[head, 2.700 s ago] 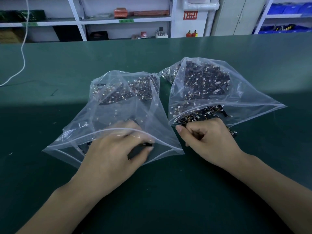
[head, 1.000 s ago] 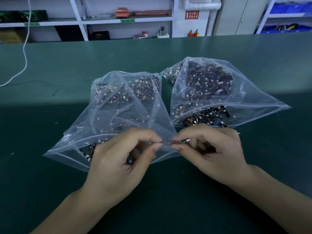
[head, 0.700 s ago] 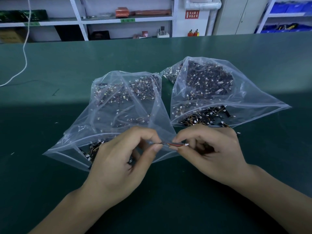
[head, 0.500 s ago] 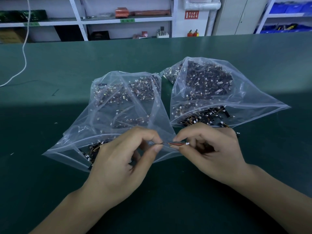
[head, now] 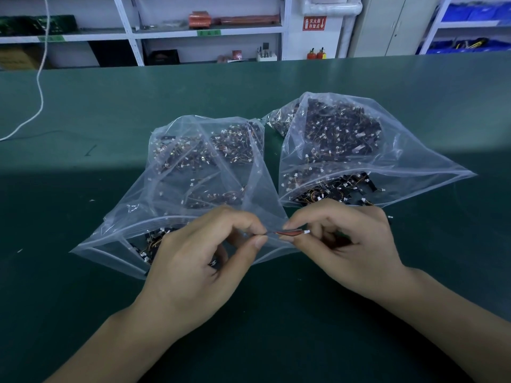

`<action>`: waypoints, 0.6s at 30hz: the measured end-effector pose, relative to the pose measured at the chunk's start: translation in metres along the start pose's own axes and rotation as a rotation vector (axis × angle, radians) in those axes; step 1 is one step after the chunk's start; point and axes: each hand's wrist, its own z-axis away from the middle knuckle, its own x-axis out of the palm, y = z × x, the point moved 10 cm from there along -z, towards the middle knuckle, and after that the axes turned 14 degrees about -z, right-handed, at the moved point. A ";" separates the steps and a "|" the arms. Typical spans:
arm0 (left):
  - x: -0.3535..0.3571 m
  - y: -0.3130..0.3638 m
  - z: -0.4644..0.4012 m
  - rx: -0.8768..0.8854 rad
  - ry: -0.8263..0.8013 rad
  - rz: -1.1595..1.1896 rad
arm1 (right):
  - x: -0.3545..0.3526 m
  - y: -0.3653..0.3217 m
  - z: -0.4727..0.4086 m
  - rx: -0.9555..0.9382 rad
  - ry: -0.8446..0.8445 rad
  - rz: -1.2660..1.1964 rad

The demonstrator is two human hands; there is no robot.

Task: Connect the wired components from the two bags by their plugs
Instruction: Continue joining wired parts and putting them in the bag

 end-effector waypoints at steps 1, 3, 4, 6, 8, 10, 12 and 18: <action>0.000 0.001 0.000 0.005 -0.002 -0.001 | 0.000 0.001 0.000 0.004 -0.002 0.001; 0.000 0.001 0.000 0.006 -0.002 0.003 | 0.002 0.000 0.000 0.003 -0.012 -0.021; -0.001 0.000 0.000 0.005 0.003 0.003 | 0.002 -0.001 0.000 0.001 -0.016 -0.040; -0.002 -0.001 -0.001 0.005 0.011 0.003 | 0.002 0.001 0.000 0.011 -0.022 -0.062; -0.001 0.001 0.000 0.012 0.016 -0.001 | 0.004 0.006 0.001 0.047 -0.034 -0.062; 0.000 0.002 0.001 0.012 0.030 0.004 | 0.003 0.007 0.001 0.062 -0.023 -0.066; -0.002 0.004 0.003 0.015 0.046 0.027 | -0.002 0.007 -0.001 0.063 0.015 -0.088; -0.010 0.008 0.000 0.089 0.038 -0.090 | -0.011 0.050 0.004 0.306 -0.032 -0.021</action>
